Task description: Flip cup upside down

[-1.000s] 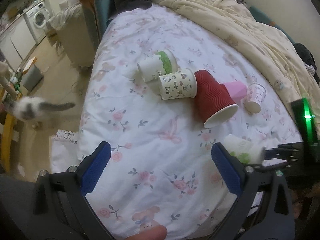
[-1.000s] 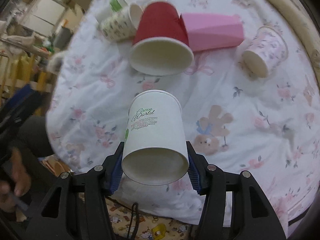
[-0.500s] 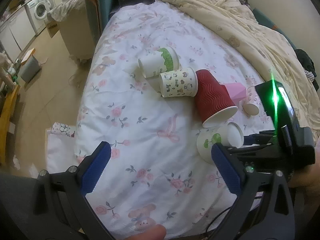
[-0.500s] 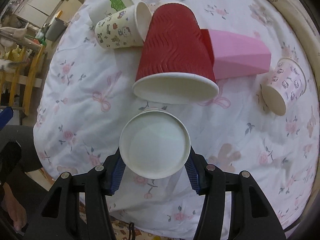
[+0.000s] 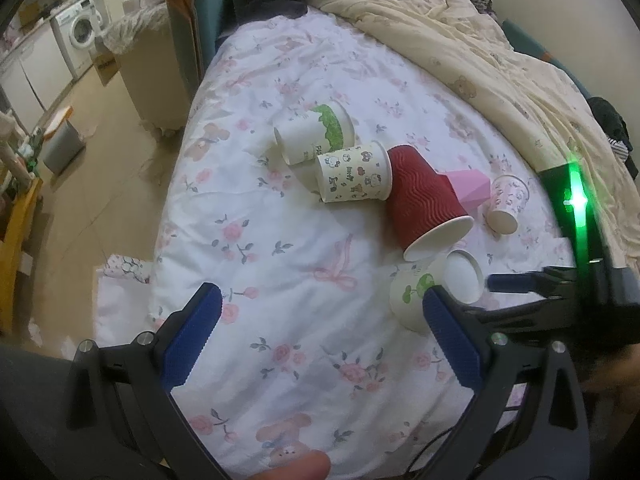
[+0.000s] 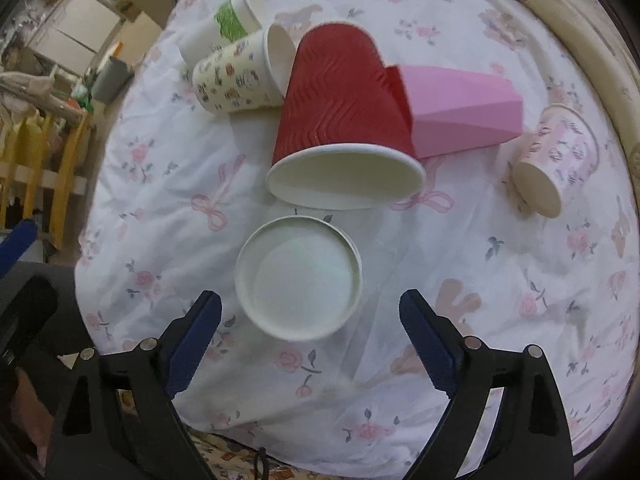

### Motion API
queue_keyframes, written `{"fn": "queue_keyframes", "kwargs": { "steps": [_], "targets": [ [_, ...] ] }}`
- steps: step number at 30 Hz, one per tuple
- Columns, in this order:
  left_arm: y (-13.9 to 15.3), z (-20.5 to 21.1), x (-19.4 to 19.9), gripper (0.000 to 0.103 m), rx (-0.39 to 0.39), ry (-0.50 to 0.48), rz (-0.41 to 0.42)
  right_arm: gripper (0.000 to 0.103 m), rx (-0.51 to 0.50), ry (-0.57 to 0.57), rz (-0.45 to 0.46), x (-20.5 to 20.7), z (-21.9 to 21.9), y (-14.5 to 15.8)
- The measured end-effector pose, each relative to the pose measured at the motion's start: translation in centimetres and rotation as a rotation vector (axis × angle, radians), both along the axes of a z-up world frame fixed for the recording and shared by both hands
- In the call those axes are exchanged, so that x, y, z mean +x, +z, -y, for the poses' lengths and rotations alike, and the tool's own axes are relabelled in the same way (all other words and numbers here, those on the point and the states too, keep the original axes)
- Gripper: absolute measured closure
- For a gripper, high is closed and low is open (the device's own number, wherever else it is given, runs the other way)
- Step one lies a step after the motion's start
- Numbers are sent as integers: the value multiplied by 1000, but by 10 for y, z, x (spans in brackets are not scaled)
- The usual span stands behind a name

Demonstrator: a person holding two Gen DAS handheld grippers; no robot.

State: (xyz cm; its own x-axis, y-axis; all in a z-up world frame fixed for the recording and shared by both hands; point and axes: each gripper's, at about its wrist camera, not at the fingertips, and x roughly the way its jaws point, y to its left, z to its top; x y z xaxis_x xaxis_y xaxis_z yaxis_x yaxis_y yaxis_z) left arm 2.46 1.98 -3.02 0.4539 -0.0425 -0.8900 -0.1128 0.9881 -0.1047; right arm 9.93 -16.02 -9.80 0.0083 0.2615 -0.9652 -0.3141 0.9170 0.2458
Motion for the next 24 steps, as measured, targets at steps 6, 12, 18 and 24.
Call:
{"fn": "queue_keyframes", "kwargs": {
  "steps": [6,12,18,24],
  "targets": [
    [9,5,-6,4,2,-23,46,10,219,-68,66,-22,34,41],
    [30,10,-20,3,-17,-56,130,10,310,-147,244,-59,57,84],
    [39,14,-38,2,-5,-70,187,10,251,-244,434,-101,78,105],
    [37,21,-57,2,32,-86,212,10,135,-331,559,-134,85,97]
  ]
}}
